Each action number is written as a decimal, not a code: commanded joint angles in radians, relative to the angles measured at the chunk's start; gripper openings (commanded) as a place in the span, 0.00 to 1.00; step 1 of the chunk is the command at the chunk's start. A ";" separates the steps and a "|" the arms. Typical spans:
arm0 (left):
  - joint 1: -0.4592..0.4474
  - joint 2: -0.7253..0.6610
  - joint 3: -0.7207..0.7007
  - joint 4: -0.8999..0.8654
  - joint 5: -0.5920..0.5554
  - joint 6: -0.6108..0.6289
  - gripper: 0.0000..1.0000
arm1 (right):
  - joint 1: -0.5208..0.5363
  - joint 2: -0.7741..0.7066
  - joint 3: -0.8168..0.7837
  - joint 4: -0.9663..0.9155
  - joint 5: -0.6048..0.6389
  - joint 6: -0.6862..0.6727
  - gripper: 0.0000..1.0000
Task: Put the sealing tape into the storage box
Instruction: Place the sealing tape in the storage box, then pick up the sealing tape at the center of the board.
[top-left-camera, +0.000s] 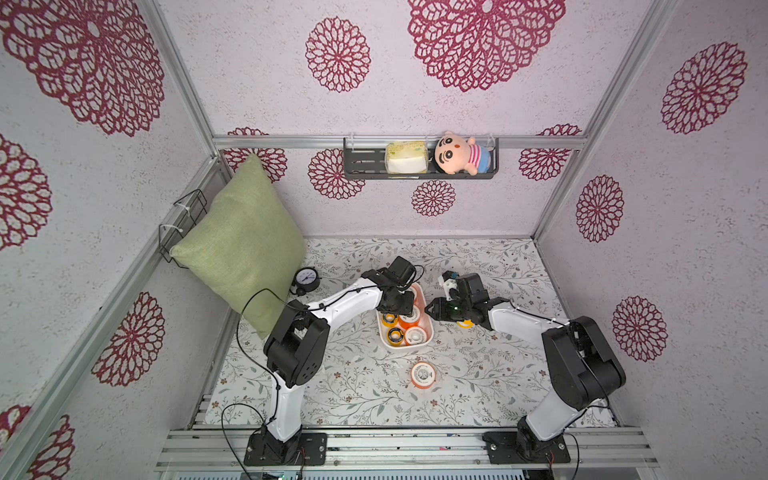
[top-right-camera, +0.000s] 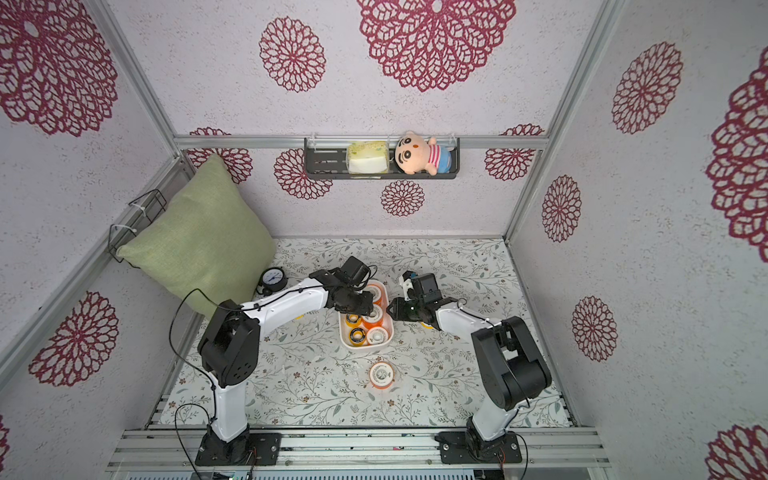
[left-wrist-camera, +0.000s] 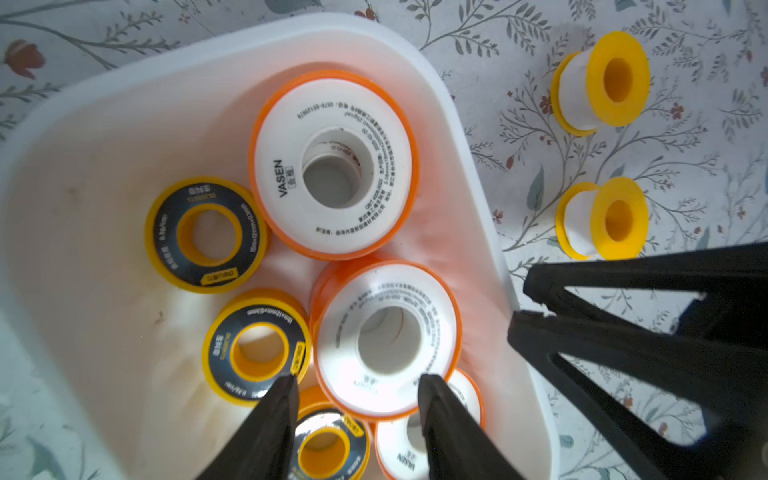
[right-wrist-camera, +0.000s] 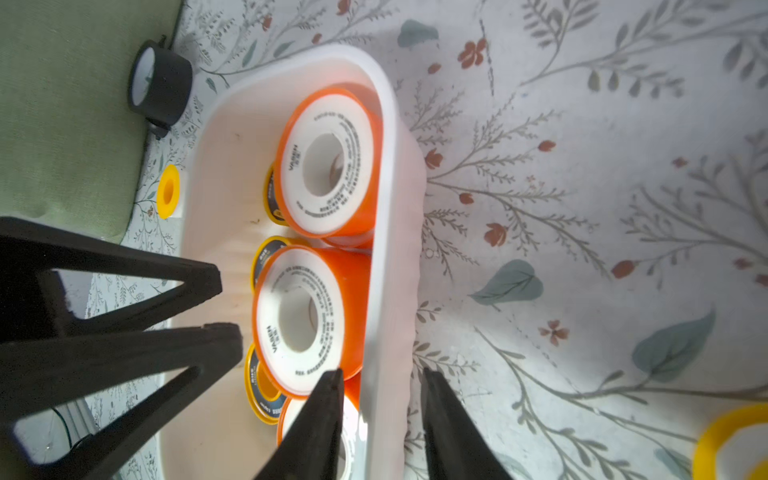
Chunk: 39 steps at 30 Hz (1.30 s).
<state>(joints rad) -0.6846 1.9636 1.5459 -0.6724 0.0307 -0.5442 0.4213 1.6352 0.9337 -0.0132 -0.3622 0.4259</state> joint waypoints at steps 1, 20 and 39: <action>0.009 -0.115 -0.054 0.059 -0.010 0.006 0.54 | -0.003 -0.098 0.029 -0.034 0.047 -0.047 0.39; 0.167 -0.619 -0.565 0.273 -0.132 -0.074 0.53 | 0.237 -0.460 -0.198 -0.188 0.133 -0.148 0.41; 0.178 -0.689 -0.636 0.271 -0.152 -0.099 0.53 | 0.532 -0.356 -0.281 -0.184 0.213 -0.090 0.53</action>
<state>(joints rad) -0.5140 1.3003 0.9169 -0.4194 -0.1177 -0.6376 0.9363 1.2629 0.6350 -0.1963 -0.2008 0.3183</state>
